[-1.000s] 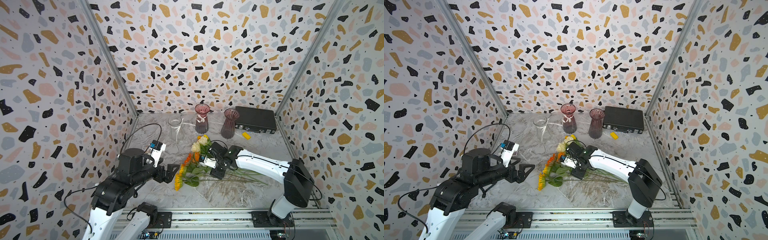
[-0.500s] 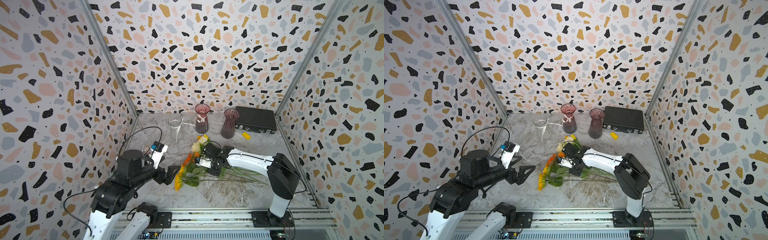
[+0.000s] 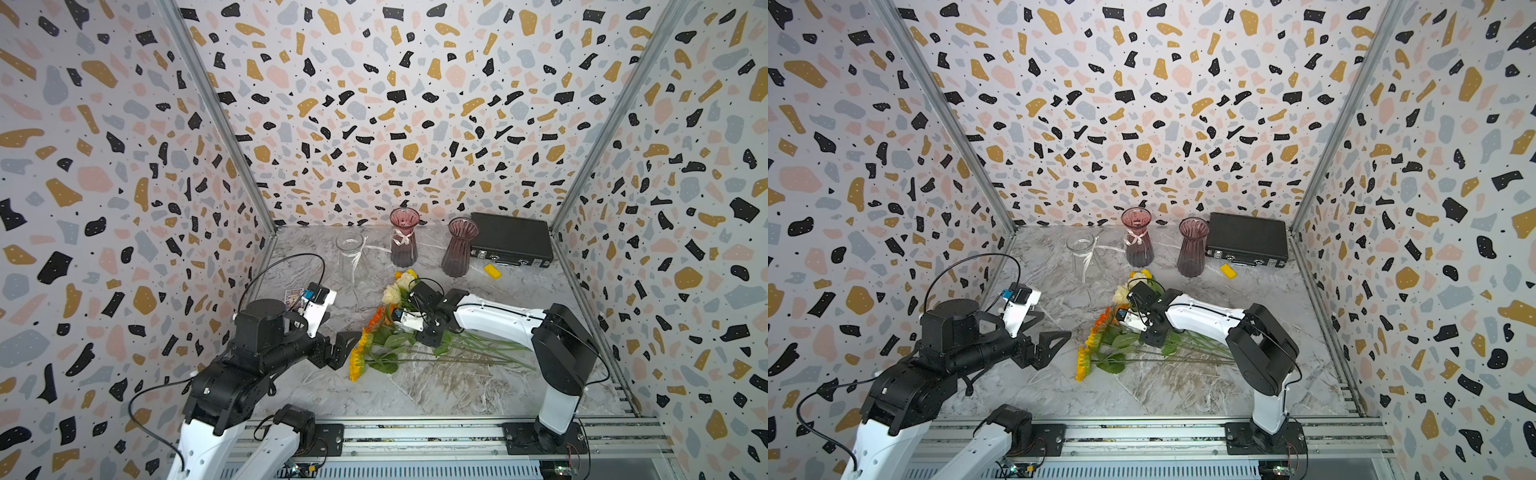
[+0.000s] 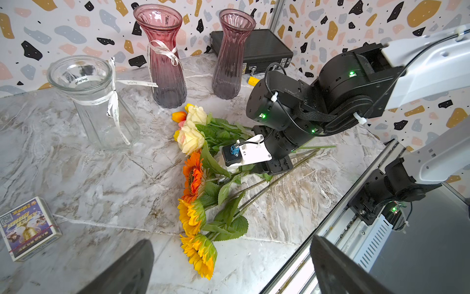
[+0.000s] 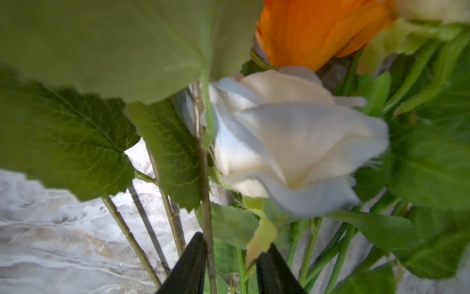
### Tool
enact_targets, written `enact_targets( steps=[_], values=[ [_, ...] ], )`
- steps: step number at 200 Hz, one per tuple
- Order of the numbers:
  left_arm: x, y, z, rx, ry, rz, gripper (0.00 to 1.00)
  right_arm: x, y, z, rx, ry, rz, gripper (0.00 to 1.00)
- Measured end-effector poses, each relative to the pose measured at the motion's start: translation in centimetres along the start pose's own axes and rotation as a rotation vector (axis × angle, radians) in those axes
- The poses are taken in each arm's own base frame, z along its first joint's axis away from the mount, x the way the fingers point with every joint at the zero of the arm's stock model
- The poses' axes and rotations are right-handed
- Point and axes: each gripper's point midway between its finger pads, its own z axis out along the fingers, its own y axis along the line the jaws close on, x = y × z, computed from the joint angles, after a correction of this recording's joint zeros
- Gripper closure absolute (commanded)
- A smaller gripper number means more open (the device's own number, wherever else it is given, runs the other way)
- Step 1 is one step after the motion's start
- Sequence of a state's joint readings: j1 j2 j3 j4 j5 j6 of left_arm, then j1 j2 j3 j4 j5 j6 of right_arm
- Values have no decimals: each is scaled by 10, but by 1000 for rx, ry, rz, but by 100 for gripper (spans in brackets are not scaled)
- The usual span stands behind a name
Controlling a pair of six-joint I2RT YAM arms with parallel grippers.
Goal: Arrange the flowers in different vases according to their variety
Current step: Pick up the flower at the center of the board.
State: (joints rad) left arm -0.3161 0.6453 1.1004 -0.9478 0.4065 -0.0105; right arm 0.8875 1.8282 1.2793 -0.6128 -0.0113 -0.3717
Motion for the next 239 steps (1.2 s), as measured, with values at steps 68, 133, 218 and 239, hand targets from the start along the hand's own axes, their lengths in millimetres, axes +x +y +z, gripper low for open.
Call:
enact_targets(
  steps=[68,133,218,239],
  values=[
    [1,0,0,0,2,0,0,2,2,6,-12,15,1,80],
    [2,0,1,0,5,-1,0,-9,-1,-3,-15,-7,0,92],
    [1,-1,-1,2,-4,3,0,-14,-3,-42,7,-57,46,100],
    [1,-1,-2,1,-9,8,0,-21,-7,-67,36,-103,68,100]
  ],
)
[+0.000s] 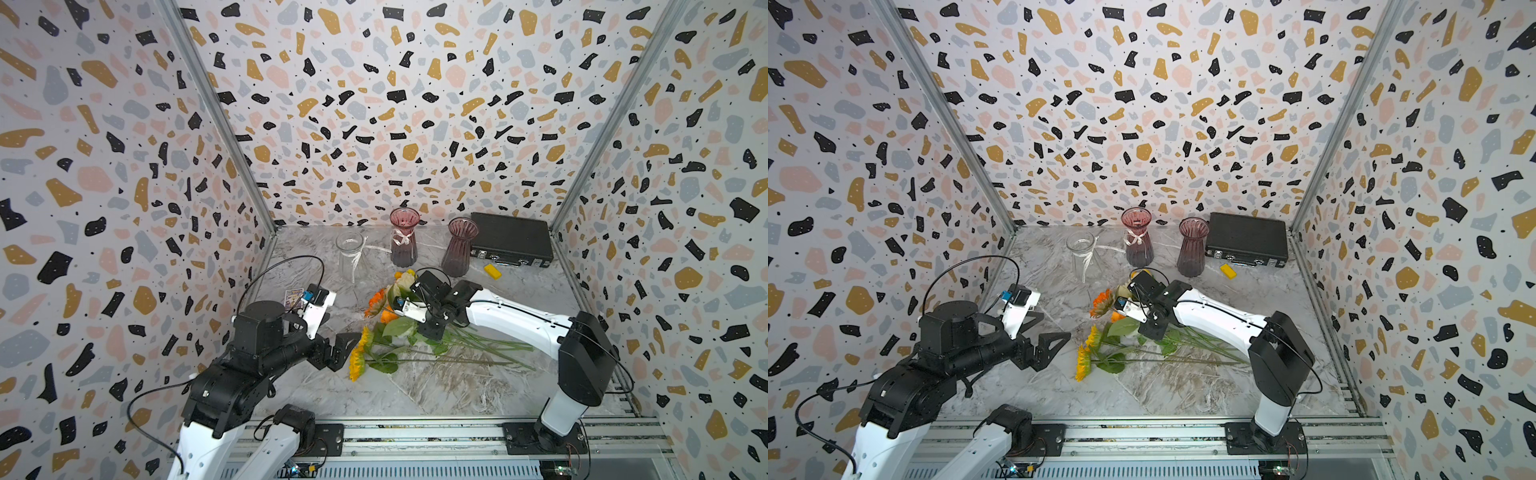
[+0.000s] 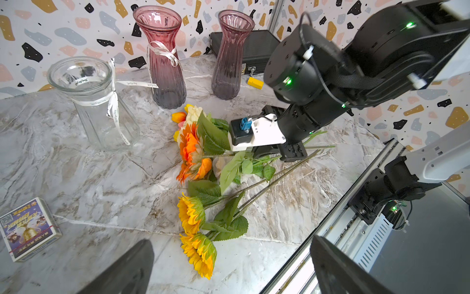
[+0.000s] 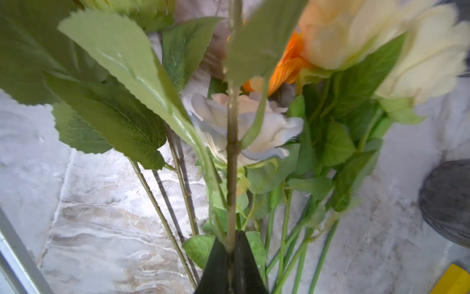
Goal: Arrange the flowers in different vases according to their variety
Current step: Pick up the flower at the center of the board, then insert the flower into the vase.
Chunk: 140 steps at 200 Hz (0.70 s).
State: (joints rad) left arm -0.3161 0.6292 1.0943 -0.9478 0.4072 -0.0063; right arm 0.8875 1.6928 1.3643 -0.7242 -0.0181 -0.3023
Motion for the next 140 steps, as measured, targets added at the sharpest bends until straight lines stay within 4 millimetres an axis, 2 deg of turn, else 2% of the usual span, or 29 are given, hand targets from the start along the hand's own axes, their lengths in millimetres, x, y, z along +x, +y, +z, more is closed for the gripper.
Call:
enact_targets(
  steps=[55,106,123,140],
  values=[
    [-6,3,-15,-56,-69,31,0,-19,-20,-61,81,-129,107,100],
    [-28,2,-27,-76,-191,55,0,-35,-72,-122,195,-289,341,100],
    [-35,1,-27,-68,-235,64,0,-46,-81,-145,213,-365,385,100],
    [-33,0,-23,-51,-254,67,0,-63,-87,-172,218,-451,407,100]
  ],
)
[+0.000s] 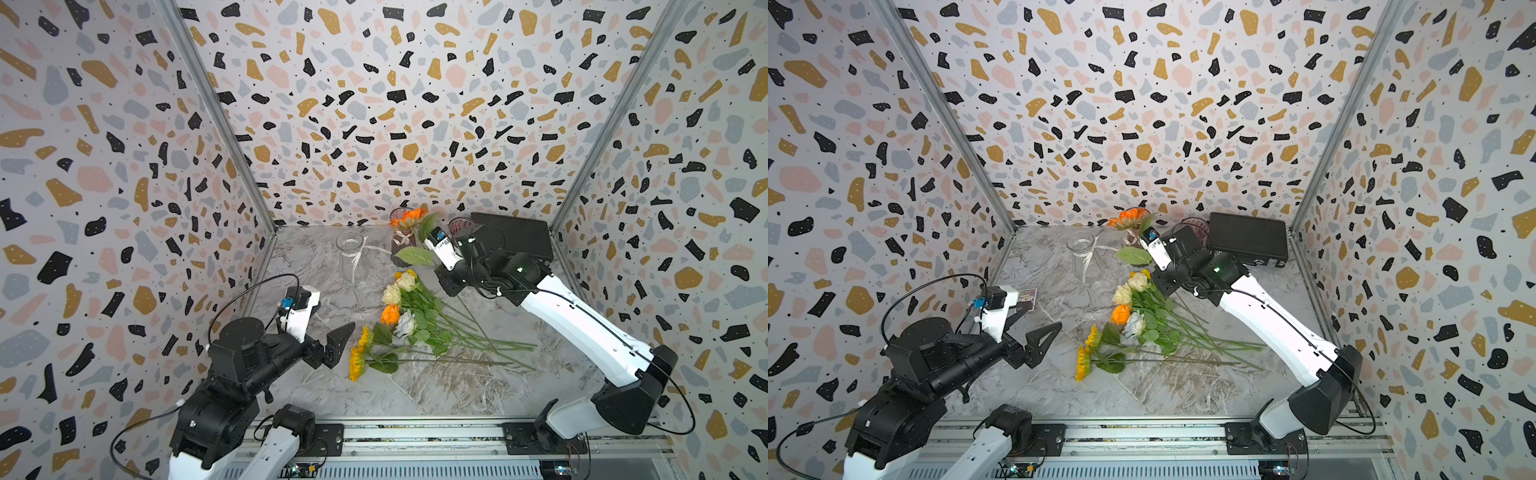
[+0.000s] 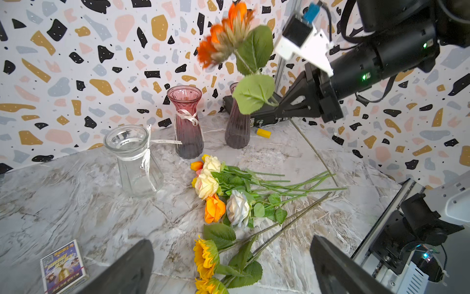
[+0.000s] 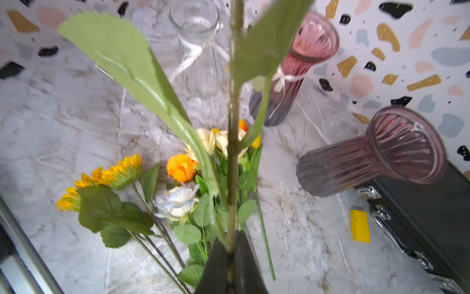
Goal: Arrange the flowers in different vases according to their variety
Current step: Insert the flower into the vase.
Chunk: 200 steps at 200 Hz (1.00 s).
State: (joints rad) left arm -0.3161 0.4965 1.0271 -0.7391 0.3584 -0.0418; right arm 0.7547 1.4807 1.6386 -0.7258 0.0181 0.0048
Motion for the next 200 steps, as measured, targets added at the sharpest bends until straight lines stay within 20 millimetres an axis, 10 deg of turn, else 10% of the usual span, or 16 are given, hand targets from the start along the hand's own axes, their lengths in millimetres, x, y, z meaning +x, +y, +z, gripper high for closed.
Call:
enact_targets(
  steps=[89,200],
  values=[
    [13,11,22,-16,-26,-68,0,-181,-53,-78,29,-533,122,100],
    [21,22,38,-40,-55,-61,0,-271,-103,-40,31,-934,111,100]
  ],
)
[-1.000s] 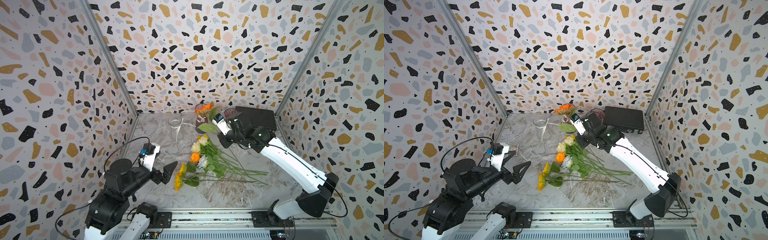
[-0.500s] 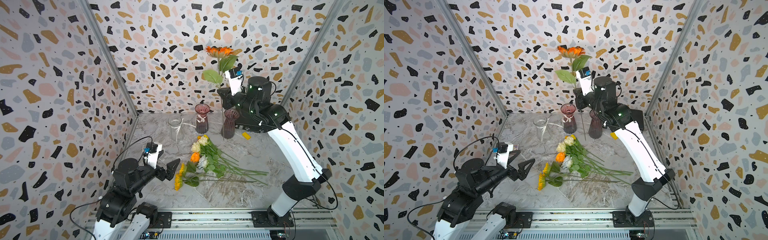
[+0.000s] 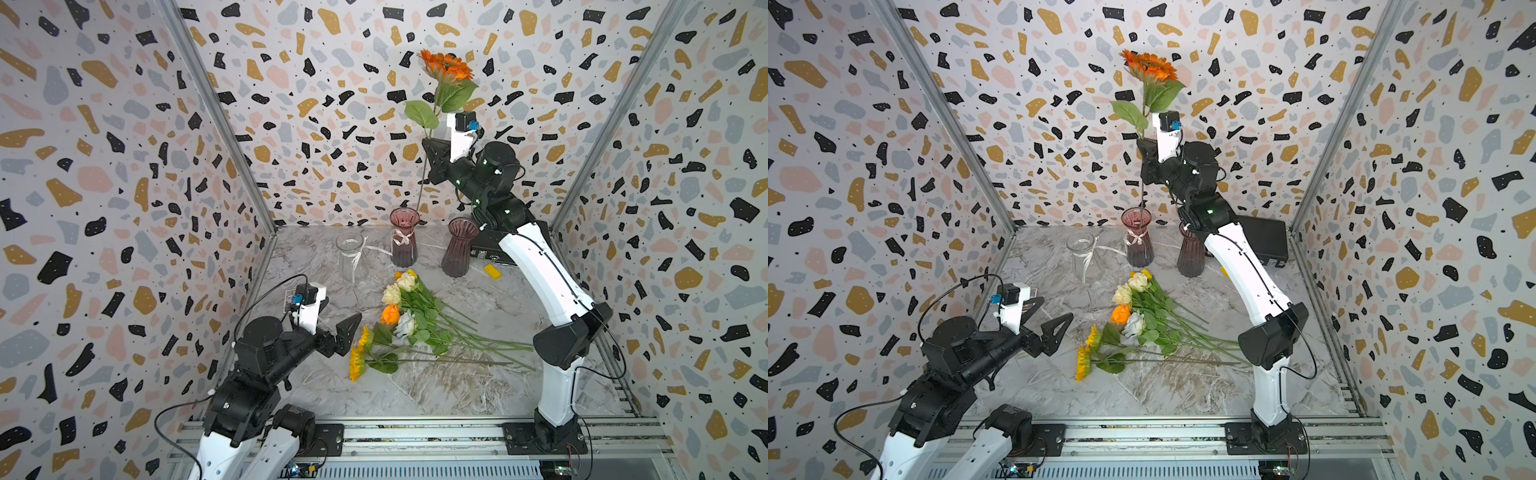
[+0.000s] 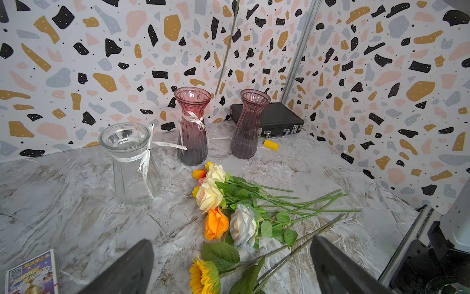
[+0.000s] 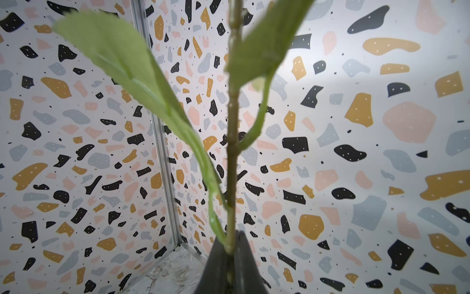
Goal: Arrange the flowers in different vases according to their variety
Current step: Insert the flower into the vase.
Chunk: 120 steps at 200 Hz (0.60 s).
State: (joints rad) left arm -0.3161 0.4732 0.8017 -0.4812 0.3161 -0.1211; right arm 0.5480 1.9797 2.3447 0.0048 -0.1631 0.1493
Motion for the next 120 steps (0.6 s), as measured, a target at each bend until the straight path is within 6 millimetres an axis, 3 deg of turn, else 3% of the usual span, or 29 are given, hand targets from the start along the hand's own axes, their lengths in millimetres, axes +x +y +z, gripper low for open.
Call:
enact_targets(
  steps=[29,62,120],
  values=[
    [4,3,5,-4,-10,9,0,-4,-8,12,7,-60,-24,100],
    [6,5,6,-9,-27,14,0,7,-26,27,29,-86,-39,100],
    [-2,3,4,-6,-74,37,0,69,-53,52,60,-10,-35,100]
  ],
)
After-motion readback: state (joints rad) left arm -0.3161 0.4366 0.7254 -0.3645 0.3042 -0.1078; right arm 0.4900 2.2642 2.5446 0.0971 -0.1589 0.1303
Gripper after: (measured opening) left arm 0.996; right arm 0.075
